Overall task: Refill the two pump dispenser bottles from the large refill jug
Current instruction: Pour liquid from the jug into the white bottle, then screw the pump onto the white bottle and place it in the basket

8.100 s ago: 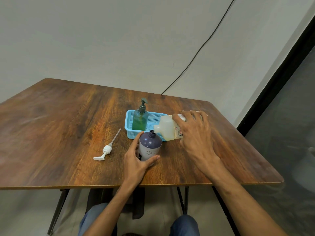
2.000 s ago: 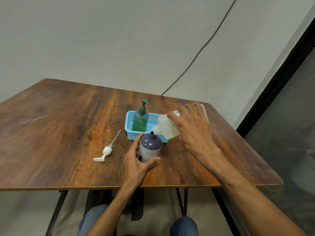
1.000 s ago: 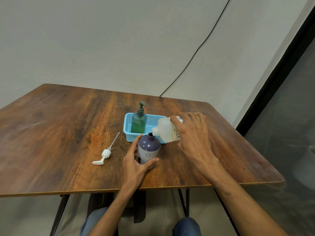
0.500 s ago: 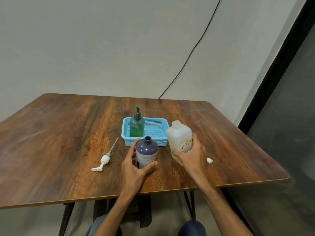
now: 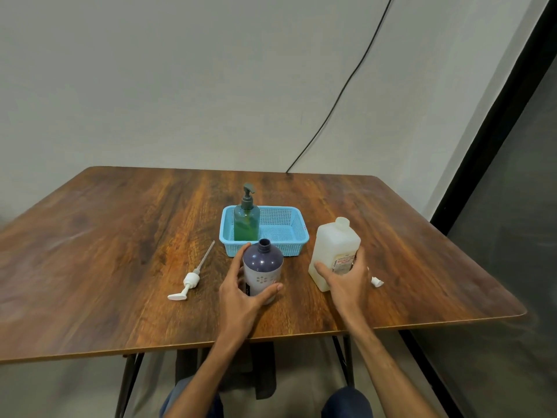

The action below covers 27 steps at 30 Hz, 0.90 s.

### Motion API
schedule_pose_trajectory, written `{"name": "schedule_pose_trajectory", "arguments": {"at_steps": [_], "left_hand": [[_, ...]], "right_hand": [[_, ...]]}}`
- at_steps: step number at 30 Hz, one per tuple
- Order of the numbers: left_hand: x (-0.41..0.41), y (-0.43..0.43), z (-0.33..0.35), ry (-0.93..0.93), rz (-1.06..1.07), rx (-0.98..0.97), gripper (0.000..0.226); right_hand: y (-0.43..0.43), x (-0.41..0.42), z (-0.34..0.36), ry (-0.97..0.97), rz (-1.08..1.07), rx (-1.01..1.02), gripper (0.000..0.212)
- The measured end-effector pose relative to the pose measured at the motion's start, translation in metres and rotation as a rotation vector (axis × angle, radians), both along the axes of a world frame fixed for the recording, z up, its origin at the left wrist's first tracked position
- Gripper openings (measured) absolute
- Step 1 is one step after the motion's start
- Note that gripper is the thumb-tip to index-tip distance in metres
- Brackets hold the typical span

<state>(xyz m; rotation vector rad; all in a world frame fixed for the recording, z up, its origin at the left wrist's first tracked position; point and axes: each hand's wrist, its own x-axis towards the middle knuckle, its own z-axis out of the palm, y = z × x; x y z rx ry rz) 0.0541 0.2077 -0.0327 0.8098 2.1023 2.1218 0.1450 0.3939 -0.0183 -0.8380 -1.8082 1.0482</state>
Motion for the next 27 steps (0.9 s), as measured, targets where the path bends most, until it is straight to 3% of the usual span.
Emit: {"name": "schedule_pose_trajectory", "arguments": {"at_steps": [4, 9, 14, 17, 20, 23, 27], "left_hand": [[-0.001, 0.000, 0.000, 0.003, 0.008, -0.014, 0.099], [0.000, 0.000, 0.000, 0.003, 0.004, -0.030, 0.097], [0.001, -0.008, 0.001, 0.014, -0.017, -0.043, 0.103], [0.007, -0.025, 0.002, 0.028, 0.030, -0.031, 0.102], [0.009, -0.045, 0.000, 0.099, 0.149, -0.036, 0.093], [0.004, -0.065, 0.003, 0.204, 0.284, -0.110, 0.084], [-0.013, -0.083, 0.002, 0.258, 0.373, -0.340, 0.075]], "right_hand": [[0.001, 0.005, -0.006, 0.022, 0.062, -0.081, 0.097], [-0.018, 0.019, -0.014, 0.063, 0.043, -0.106, 0.086], [-0.063, 0.029, -0.026, 0.097, -0.182, 0.152, 0.067], [-0.090, 0.023, -0.029, 0.065, 0.046, 0.185, 0.062], [-0.099, 0.009, -0.026, -0.042, 0.289, 0.141, 0.077], [-0.102, -0.007, -0.020, -0.055, 0.366, 0.080, 0.091], [-0.104, -0.028, -0.016, -0.012, 0.416, -0.011, 0.094]]}}
